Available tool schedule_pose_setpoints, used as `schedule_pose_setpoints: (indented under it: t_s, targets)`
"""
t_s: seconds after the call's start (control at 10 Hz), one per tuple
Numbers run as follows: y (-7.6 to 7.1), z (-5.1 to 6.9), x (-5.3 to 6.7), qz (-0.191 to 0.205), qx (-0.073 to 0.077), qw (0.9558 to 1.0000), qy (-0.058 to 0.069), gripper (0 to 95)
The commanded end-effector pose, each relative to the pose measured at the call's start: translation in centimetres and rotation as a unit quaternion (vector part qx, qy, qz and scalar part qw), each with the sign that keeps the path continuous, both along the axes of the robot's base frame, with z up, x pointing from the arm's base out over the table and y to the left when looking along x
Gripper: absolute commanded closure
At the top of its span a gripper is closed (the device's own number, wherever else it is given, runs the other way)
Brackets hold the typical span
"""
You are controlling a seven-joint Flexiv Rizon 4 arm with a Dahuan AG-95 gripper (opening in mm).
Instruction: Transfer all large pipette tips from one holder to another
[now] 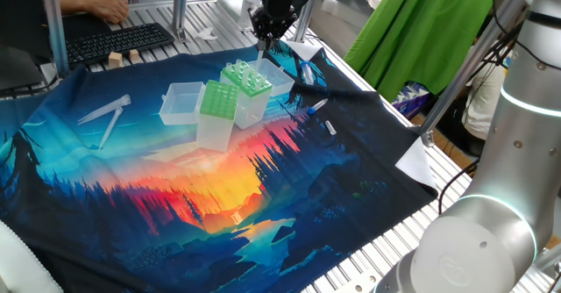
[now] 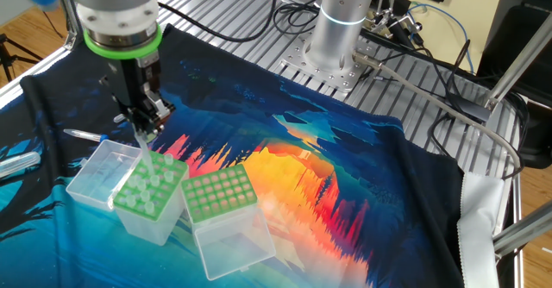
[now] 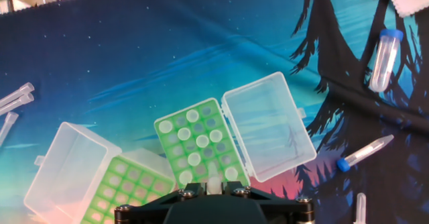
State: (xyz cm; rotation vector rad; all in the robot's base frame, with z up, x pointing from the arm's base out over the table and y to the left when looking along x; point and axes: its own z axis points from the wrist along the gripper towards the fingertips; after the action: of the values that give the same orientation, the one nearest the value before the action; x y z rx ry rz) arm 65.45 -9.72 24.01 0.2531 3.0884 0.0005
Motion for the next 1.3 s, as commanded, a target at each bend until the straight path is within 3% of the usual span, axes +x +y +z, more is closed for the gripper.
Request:
schedule_pose_setpoints:
  t_s: [0.1,0.5,0.6,0.7,0.8,1.0,1.2,1.3]
  targets:
    - [0.1,-0.1,0.1,-0.003,-0.009,1.0,0.002,76.0]
    - [0.2,-0.5,0.2,-0.005,-0.008,0.9999,0.008,76.0]
    - [0.2,-0.6,0.2,-0.002,-0.005,0.9999,0.015,76.0]
    - [0.4,-0.7,0.1,0.002,0.005,0.9996,0.027,95.0]
    - [0.6,-0.9,0.0,-0.001,0.019,0.9991,0.038,95.0]
    - [1.6,-1.3,-0.4,0.006,0.028,0.9977,0.061,95.0]
    - [2.6,-1.4,-0.3,0.008,0.027,0.9974,0.066,95.0]
    - [4.0,-1.5,-0.2,0.018,0.022,0.9973,0.067,95.0]
